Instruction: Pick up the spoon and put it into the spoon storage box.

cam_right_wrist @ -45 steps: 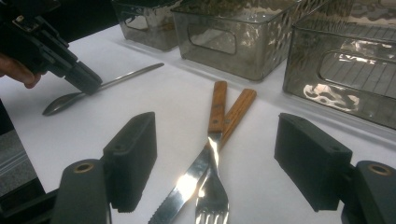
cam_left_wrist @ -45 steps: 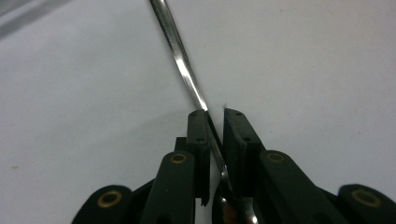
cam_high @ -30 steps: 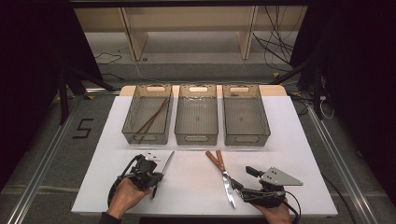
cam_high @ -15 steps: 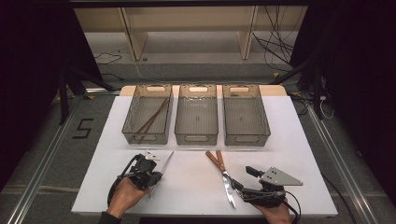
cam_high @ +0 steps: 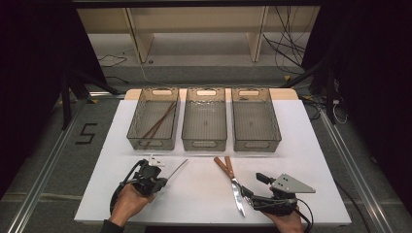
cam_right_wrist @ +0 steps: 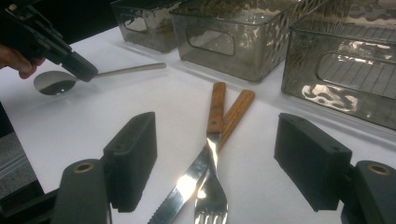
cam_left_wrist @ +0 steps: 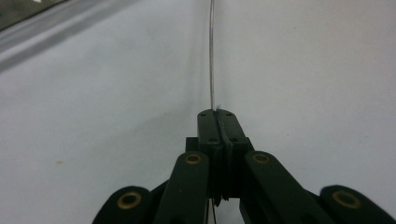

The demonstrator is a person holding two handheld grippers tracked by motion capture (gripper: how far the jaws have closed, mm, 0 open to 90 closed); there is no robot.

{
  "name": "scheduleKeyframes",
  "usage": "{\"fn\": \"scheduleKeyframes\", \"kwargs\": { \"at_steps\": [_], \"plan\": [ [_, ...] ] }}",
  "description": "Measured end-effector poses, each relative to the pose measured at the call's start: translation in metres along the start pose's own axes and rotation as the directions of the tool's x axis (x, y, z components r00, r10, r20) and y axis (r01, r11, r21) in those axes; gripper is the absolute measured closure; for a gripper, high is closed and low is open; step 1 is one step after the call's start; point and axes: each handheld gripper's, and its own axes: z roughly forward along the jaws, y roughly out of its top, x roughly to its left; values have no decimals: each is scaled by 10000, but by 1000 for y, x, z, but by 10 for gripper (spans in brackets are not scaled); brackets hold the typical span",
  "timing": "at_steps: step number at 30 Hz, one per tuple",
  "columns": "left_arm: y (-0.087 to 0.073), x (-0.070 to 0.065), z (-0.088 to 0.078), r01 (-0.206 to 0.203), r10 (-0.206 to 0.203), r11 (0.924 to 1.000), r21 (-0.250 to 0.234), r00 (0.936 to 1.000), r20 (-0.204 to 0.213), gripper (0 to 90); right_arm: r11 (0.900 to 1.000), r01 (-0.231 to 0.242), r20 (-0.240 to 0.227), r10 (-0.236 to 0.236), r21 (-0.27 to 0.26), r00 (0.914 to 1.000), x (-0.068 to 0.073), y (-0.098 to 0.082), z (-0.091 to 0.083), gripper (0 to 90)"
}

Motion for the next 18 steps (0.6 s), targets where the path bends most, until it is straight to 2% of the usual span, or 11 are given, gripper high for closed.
{"fn": "scheduleKeyframes", "kwargs": {
  "at_steps": [2,10,18],
  "plan": [
    [3,2,-7,17,-12,9996,-299,9999,171,894,10000,-6,3,6,-7,10000,0,0,0,304],
    [15,6,-23,-12,79,9964,-845,9969,784,893,9999,-97,31,97,-63,9999,-1,0,-1,304],
    [43,11,-33,-152,281,9893,-1454,9958,866,892,9999,-135,33,135,-97,9999,-2,0,-2,304]
  ]
}}
